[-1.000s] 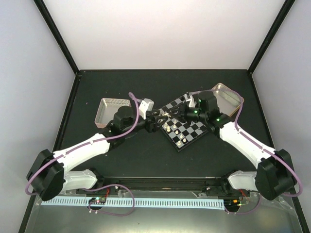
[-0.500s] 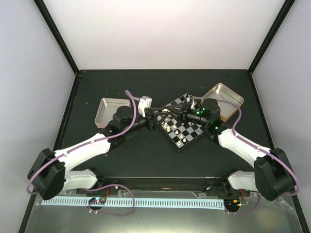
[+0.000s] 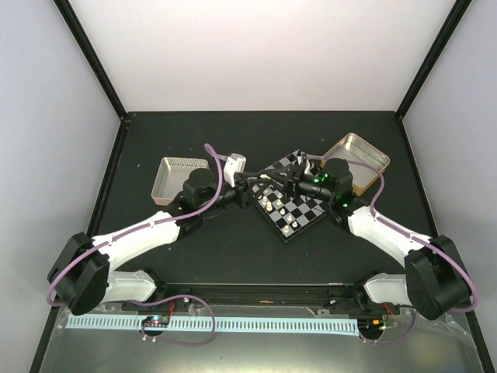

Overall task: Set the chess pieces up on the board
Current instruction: Adjust the chess piece, then place the chess piece on the chessboard.

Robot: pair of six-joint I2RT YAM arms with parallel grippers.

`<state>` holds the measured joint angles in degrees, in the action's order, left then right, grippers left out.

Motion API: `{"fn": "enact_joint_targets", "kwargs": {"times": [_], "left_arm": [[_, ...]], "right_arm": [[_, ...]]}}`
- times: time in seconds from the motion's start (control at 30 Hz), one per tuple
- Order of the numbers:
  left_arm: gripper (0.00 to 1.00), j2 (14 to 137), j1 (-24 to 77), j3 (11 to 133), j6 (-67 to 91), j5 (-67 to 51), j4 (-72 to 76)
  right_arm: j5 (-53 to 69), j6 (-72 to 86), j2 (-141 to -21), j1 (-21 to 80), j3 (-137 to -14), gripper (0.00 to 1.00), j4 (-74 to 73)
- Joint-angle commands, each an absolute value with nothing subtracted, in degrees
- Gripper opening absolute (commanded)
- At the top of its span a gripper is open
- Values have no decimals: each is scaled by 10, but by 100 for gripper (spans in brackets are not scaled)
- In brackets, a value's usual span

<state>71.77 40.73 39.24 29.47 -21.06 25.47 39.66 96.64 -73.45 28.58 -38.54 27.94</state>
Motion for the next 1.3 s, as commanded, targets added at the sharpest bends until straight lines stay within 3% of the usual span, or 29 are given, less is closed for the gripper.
{"fn": "enact_joint_targets", "kwargs": {"times": [0.0,0.23,0.37,0.43,0.57,0.77,1.07,1.27], "left_arm": [[43,721,405,418,269,-212,302],[14,730,405,430,249,-211,298],[2,730,406,432,241,-213,291],[1,730,406,435,232,-207,275],[2,730,406,455,210,-182,194],[2,743,408,506,180,-134,21],[2,837,439,619,151,-91,-142],[2,900,477,666,143,-61,-213]], "right_arm": [[409,972,-739,285,-376,11,293],[412,973,-739,285,-375,11,292],[410,968,-739,285,-377,11,286],[409,955,-740,285,-381,14,268],[380,865,-736,278,-414,37,149],[191,636,-706,244,-497,60,-135],[-105,517,-650,222,-525,62,-293],[-184,489,-623,216,-526,62,-334]]}}
